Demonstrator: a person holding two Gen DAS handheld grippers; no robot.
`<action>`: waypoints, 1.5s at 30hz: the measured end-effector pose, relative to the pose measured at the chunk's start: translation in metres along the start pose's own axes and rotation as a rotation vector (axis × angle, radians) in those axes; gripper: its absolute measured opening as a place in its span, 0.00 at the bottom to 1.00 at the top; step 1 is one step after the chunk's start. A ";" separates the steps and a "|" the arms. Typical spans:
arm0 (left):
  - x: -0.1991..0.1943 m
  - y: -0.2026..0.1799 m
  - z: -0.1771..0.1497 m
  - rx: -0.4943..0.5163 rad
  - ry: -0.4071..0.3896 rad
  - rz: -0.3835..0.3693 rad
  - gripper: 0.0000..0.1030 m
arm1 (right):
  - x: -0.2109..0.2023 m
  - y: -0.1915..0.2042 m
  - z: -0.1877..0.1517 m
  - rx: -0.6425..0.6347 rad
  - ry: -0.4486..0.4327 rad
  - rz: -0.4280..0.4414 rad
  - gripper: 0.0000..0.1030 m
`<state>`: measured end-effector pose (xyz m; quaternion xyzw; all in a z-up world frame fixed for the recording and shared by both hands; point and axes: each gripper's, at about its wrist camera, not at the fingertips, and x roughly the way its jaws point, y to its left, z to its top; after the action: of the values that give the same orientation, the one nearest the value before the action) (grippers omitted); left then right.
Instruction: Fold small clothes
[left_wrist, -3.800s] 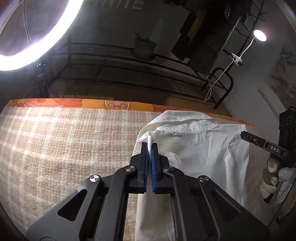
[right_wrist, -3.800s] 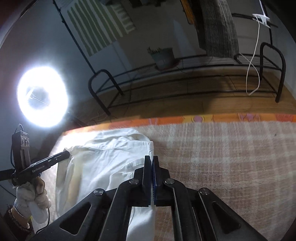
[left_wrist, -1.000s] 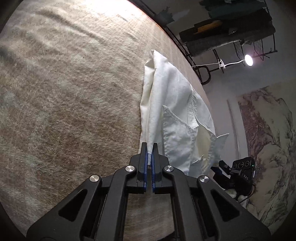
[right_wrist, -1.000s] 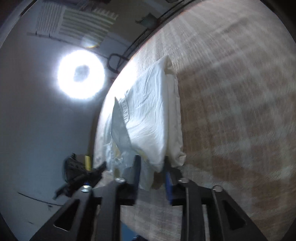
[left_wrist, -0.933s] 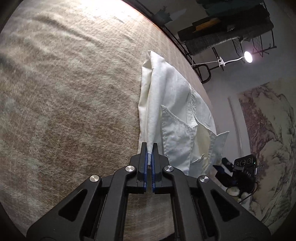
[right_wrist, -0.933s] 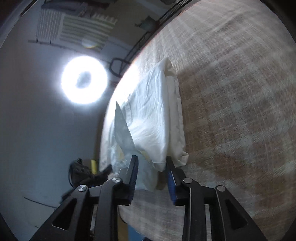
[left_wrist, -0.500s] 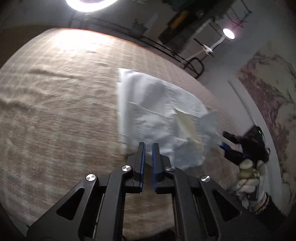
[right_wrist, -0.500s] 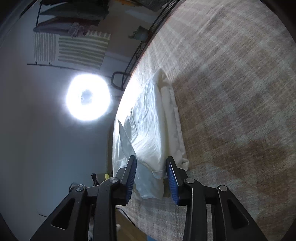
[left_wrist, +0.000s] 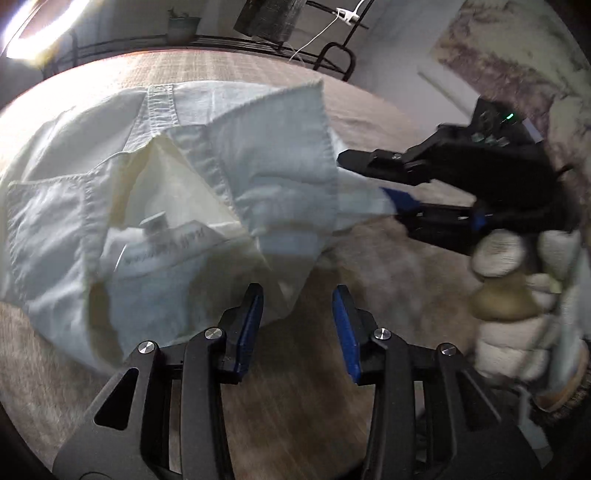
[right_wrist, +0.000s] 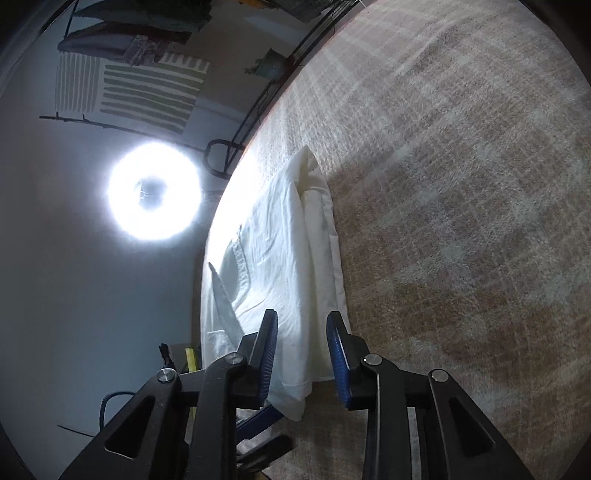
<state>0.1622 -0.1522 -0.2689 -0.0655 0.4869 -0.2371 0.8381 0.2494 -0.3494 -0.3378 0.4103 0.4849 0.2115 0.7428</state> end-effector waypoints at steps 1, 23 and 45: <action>0.002 -0.002 0.000 0.003 -0.005 0.010 0.05 | 0.002 -0.001 0.000 0.003 0.003 0.003 0.24; -0.118 0.039 0.010 0.026 -0.134 -0.045 0.04 | -0.014 0.059 -0.006 -0.413 -0.090 -0.264 0.17; -0.124 0.170 0.039 -0.204 -0.183 0.048 0.06 | 0.028 0.091 0.025 -0.598 0.039 -0.209 0.22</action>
<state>0.2010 0.0493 -0.2092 -0.1601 0.4316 -0.1593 0.8733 0.2919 -0.2875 -0.2745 0.1174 0.4549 0.2751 0.8388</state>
